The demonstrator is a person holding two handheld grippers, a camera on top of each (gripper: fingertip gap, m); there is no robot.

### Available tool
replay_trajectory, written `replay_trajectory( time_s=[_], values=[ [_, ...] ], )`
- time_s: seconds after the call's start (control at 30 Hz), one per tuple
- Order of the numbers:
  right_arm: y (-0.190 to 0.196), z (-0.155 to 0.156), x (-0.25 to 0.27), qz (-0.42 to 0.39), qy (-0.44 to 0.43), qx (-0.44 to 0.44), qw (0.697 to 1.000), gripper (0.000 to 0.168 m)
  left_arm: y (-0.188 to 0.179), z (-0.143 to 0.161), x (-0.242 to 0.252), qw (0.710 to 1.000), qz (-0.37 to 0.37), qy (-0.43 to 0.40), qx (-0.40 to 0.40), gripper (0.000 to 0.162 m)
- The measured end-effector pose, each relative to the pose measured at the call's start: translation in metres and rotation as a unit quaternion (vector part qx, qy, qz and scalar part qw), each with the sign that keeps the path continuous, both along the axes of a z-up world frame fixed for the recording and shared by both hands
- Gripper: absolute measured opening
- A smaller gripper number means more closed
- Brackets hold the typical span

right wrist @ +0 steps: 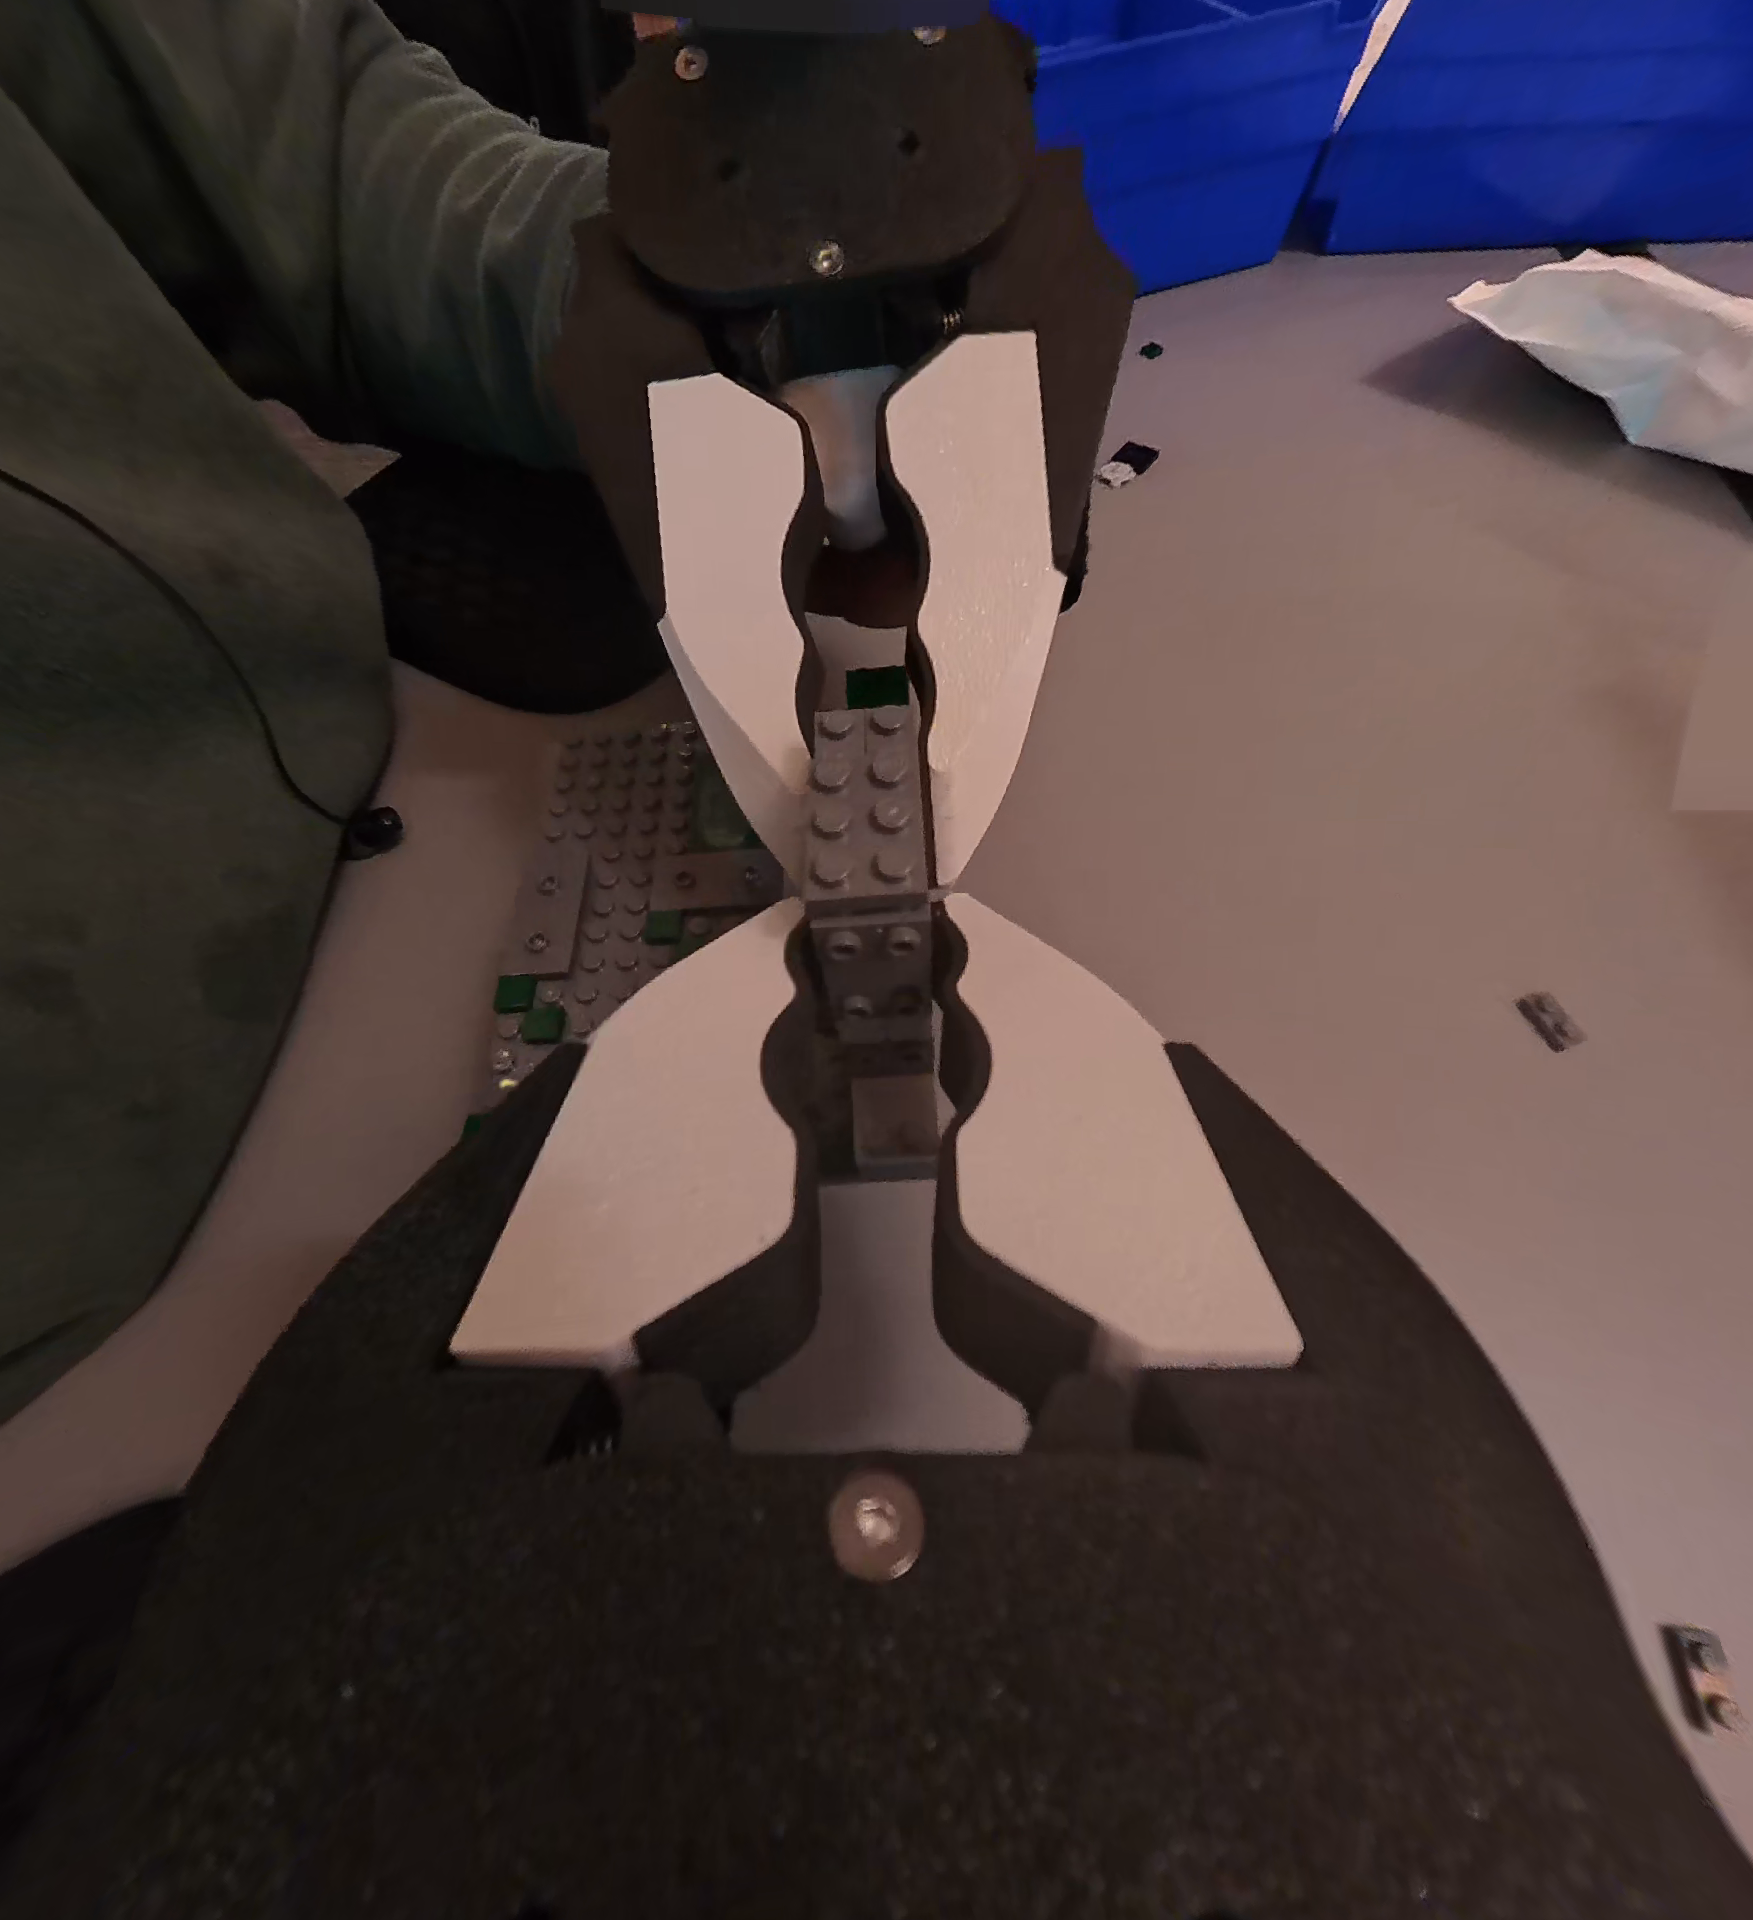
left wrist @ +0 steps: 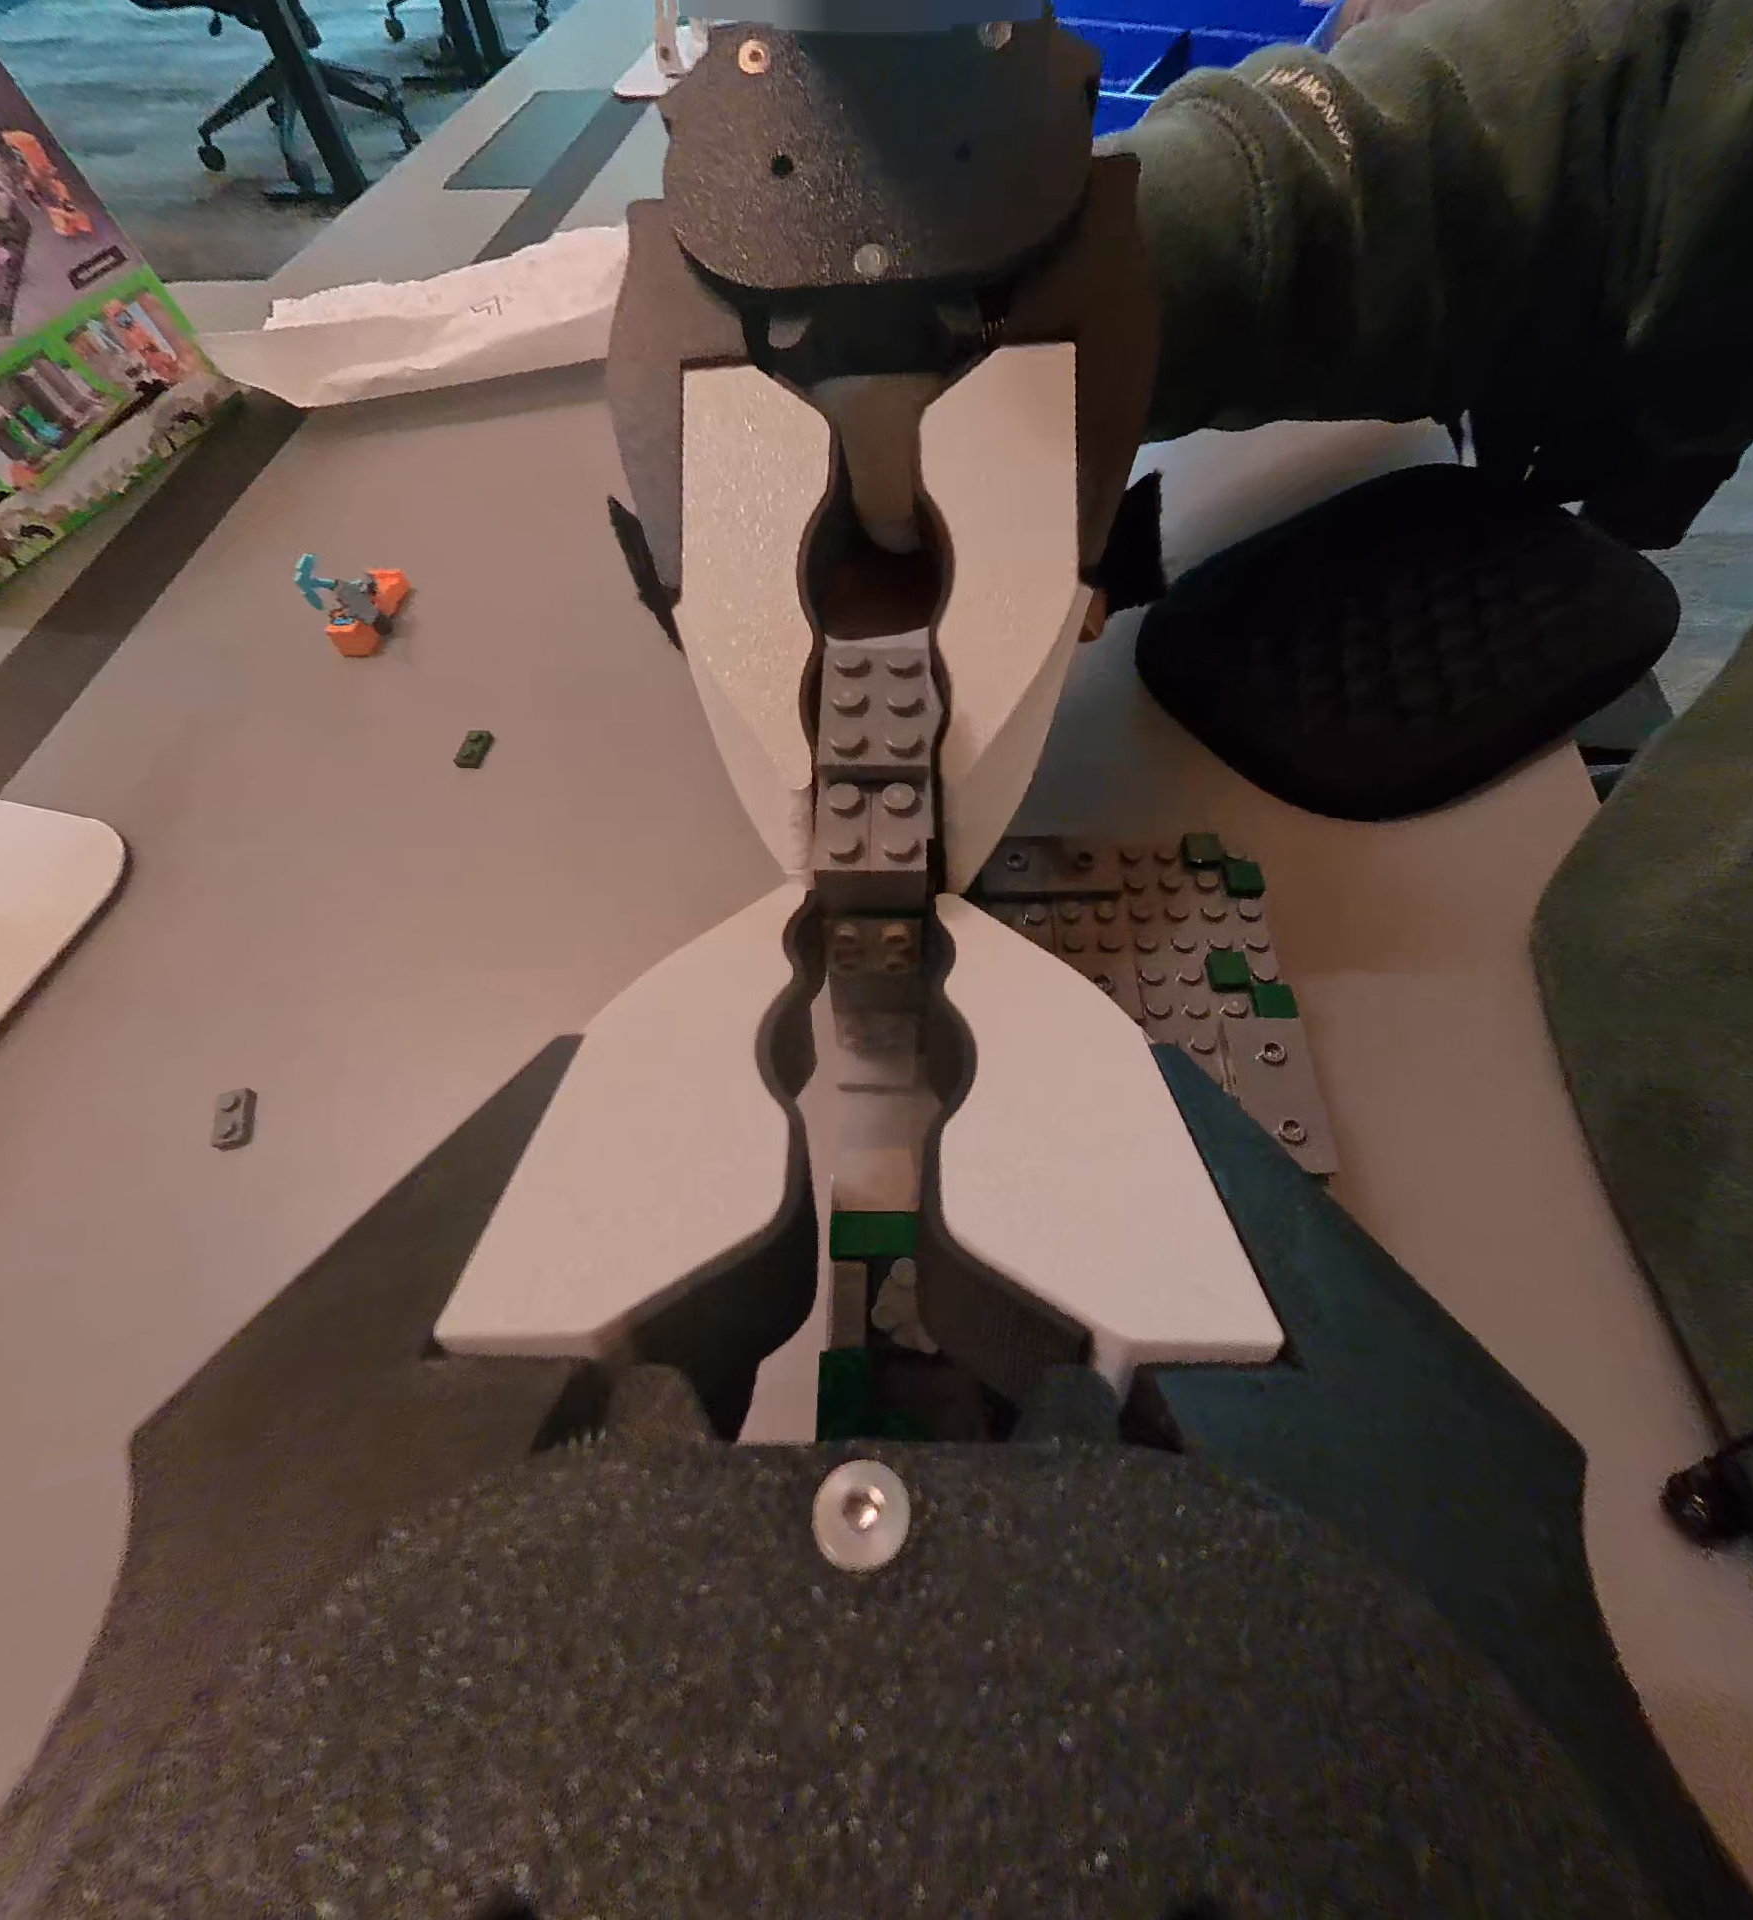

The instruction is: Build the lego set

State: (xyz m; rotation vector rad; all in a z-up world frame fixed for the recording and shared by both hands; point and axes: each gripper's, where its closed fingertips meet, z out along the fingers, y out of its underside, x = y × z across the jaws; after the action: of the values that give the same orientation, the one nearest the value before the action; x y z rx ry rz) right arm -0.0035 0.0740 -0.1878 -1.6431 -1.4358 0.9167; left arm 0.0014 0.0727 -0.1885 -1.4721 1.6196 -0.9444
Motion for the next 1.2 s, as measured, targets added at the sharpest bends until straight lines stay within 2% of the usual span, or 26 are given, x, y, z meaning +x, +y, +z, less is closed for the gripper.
replay_trajectory(
  time_s=[0.17, 0.3, 0.43, 0.63, 0.83, 1.03, 1.2],
  values=[
    [-0.009, -0.002, 0.008, 0.019, -0.014, -0.042, 0.999, 0.04, -0.008, -0.013, -0.006, 0.999, -0.019, 0.03, -0.005, 0.017],
    [-0.025, -0.004, 0.017, 0.05, -0.041, -0.159, 0.985, 0.055, -0.022, -0.019, -0.009, 0.997, -0.053, 0.047, -0.002, 0.017],
    [-0.048, -0.005, 0.014, 0.088, -0.062, -0.289, 0.951, 0.069, -0.038, -0.018, -0.009, 0.993, -0.104, 0.063, 0.007, 0.017],
    [-0.06, -0.003, 0.003, 0.099, -0.052, -0.45, 0.886, 0.075, -0.053, -0.012, -0.015, 0.978, -0.188, 0.084, 0.021, 0.017],
    [-0.069, -0.01, -0.006, 0.112, -0.051, -0.509, 0.852, 0.089, -0.06, -0.006, -0.017, 0.968, -0.234, 0.088, 0.025, 0.017],
    [-0.076, -0.008, -0.014, 0.13, -0.035, -0.541, 0.83, 0.092, -0.065, -0.005, -0.016, 0.962, -0.254, 0.091, 0.031, 0.017],
    [-0.081, -0.009, -0.016, 0.139, -0.031, -0.549, 0.823, 0.092, -0.066, -0.006, -0.015, 0.961, -0.258, 0.092, 0.029, 0.017]
  ],
)
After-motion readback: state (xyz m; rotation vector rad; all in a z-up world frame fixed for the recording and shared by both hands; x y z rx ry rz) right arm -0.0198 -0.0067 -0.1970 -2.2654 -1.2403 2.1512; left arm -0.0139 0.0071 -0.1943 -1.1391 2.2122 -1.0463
